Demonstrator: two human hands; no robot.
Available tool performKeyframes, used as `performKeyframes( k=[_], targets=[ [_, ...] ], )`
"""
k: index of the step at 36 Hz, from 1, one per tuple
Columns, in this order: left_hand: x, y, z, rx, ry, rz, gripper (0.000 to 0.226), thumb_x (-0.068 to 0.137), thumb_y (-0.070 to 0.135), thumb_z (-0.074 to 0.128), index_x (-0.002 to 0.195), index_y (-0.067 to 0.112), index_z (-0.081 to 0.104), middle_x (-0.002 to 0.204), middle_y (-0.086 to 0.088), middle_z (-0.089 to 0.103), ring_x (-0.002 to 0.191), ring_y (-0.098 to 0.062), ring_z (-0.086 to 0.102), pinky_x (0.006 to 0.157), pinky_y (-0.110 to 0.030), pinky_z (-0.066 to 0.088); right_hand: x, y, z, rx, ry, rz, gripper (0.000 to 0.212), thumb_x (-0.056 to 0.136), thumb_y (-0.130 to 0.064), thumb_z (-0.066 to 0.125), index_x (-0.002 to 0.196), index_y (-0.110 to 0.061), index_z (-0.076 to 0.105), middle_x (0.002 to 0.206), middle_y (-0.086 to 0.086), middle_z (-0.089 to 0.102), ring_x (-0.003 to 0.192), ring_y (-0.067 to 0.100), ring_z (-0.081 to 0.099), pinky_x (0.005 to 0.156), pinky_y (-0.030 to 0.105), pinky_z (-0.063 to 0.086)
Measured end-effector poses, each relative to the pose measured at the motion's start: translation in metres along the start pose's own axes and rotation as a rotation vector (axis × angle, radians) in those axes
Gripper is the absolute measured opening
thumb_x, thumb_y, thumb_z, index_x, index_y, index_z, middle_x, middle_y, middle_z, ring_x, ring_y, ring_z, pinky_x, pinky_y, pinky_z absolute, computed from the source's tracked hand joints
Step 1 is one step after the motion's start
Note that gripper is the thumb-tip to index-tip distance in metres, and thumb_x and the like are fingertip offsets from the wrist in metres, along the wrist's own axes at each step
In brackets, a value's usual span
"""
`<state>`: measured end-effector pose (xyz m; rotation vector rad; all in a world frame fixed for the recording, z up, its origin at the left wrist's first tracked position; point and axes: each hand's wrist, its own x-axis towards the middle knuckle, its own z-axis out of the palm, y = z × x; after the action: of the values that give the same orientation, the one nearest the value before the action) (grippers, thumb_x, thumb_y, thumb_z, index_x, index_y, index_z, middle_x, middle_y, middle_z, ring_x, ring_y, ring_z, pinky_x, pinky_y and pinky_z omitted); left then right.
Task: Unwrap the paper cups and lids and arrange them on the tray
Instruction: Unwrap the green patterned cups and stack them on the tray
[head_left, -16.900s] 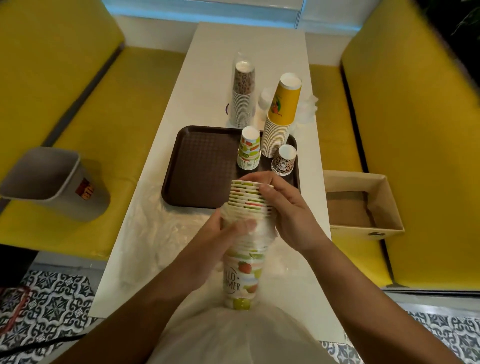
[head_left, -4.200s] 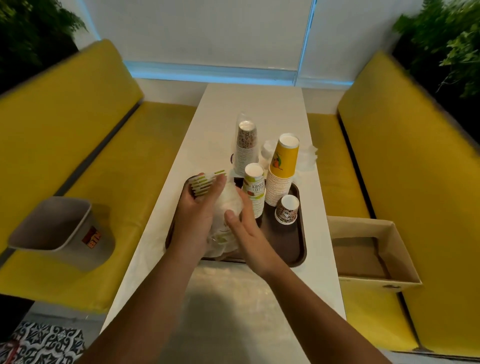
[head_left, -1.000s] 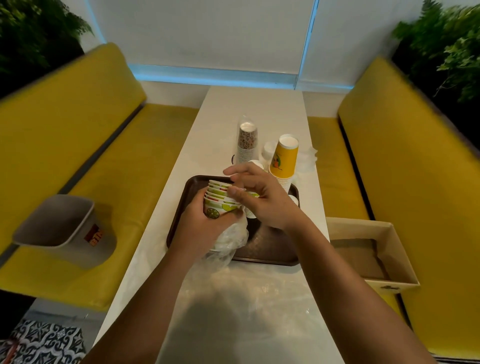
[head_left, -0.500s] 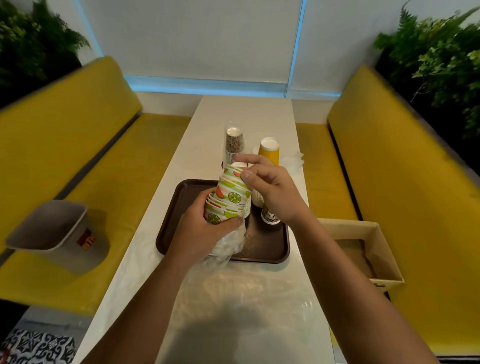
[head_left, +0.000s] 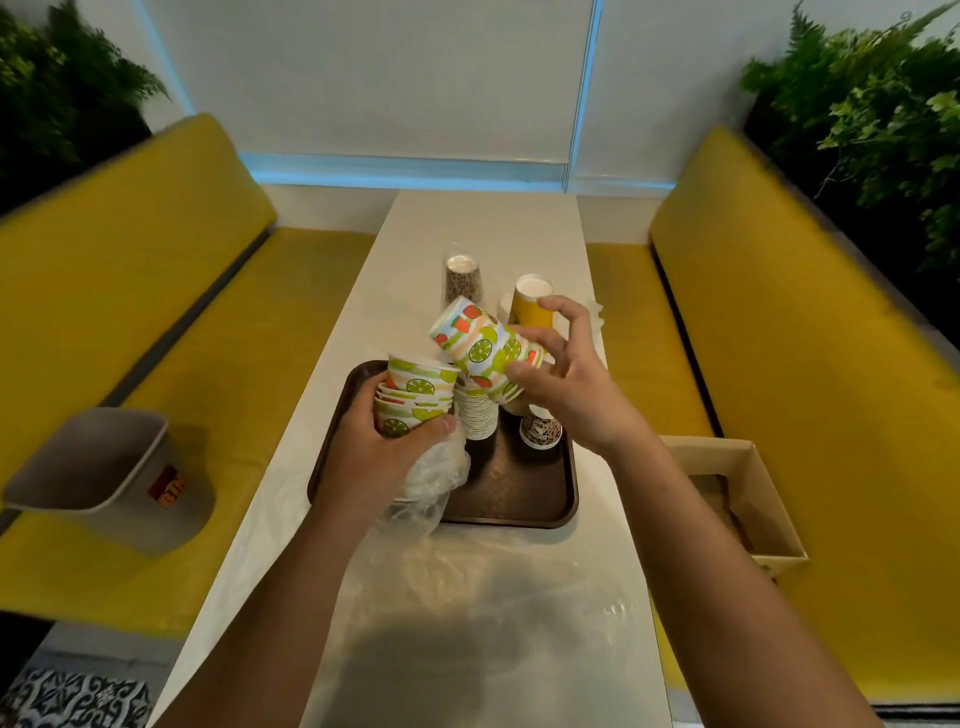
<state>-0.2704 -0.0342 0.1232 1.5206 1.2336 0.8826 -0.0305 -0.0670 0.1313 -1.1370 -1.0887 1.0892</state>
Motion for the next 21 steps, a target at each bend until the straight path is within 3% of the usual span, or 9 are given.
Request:
performKeyframes(
  k=[3,5,8,10,13,16,21],
  targets=[
    [0.005,-0.003,-0.004,0.012,0.011,-0.030,0.075,0.065,0.052,0.093,0.130,0.036,0.060,0.117,0.014,0.071,0.108,-0.007,0.068,0.096,-0.043,0.059,0.001,-0.002,0.006,-0.087,-0.211,-0.012,0.105,0.094,0.007,0.071,0.161,-0.043,0.008,0.145,0.013,0.061,0.121,0.036,0.069,0.100,0.053,0.057],
    [0.009,-0.006,-0.007,0.032,0.015,-0.040,0.085,0.056,0.065,0.088,0.131,0.039,0.058,0.118,0.016,0.070,0.110,-0.008,0.068,0.098,-0.046,0.058,0.005,-0.004,0.014,-0.191,-0.301,-0.034,0.111,0.094,0.011,0.069,0.164,-0.040,-0.001,0.151,0.013,0.056,0.126,0.028,0.067,0.102,0.040,0.057],
    [0.014,-0.011,-0.014,0.021,0.008,-0.041,0.082,0.061,0.060,0.089,0.133,0.038,0.058,0.120,0.016,0.070,0.110,-0.007,0.068,0.099,-0.047,0.058,0.018,-0.004,0.022,-0.283,-0.304,-0.069,0.109,0.092,0.009,0.071,0.165,-0.038,0.006,0.153,0.012,0.048,0.128,0.023,0.065,0.101,0.033,0.056],
    [0.016,-0.013,-0.019,0.029,0.002,-0.034,0.074,0.070,0.047,0.093,0.134,0.035,0.059,0.120,0.016,0.071,0.110,-0.007,0.069,0.099,-0.044,0.059,0.030,-0.002,0.025,-0.301,-0.232,-0.102,0.102,0.090,0.009,0.074,0.163,-0.035,0.017,0.151,0.011,0.046,0.125,0.025,0.065,0.100,0.038,0.058],
    [0.022,-0.017,-0.026,0.031,0.012,-0.033,0.063,0.076,0.036,0.092,0.131,0.034,0.060,0.115,0.017,0.072,0.104,-0.001,0.069,0.098,-0.041,0.059,0.053,0.007,0.030,-0.428,0.005,-0.165,0.086,0.087,-0.001,0.081,0.152,-0.030,0.032,0.137,0.005,0.052,0.117,0.019,0.066,0.096,0.039,0.061],
    [0.027,-0.022,-0.033,0.049,0.018,-0.047,0.066,0.076,0.039,0.091,0.134,0.034,0.059,0.117,0.017,0.071,0.106,-0.002,0.068,0.099,-0.041,0.058,0.074,0.024,0.036,-0.610,0.245,-0.251,0.076,0.085,-0.013,0.083,0.144,-0.030,0.038,0.133,0.001,0.054,0.116,0.018,0.062,0.096,0.042,0.059],
    [0.036,-0.029,-0.042,0.048,0.005,-0.066,0.078,0.065,0.056,0.089,0.135,0.036,0.059,0.118,0.018,0.071,0.108,-0.004,0.068,0.099,-0.044,0.058,0.093,0.056,0.053,-0.757,0.386,-0.229,0.067,0.090,-0.010,0.079,0.145,-0.022,0.042,0.140,0.008,0.046,0.124,0.024,0.054,0.101,0.036,0.052]
  ],
)
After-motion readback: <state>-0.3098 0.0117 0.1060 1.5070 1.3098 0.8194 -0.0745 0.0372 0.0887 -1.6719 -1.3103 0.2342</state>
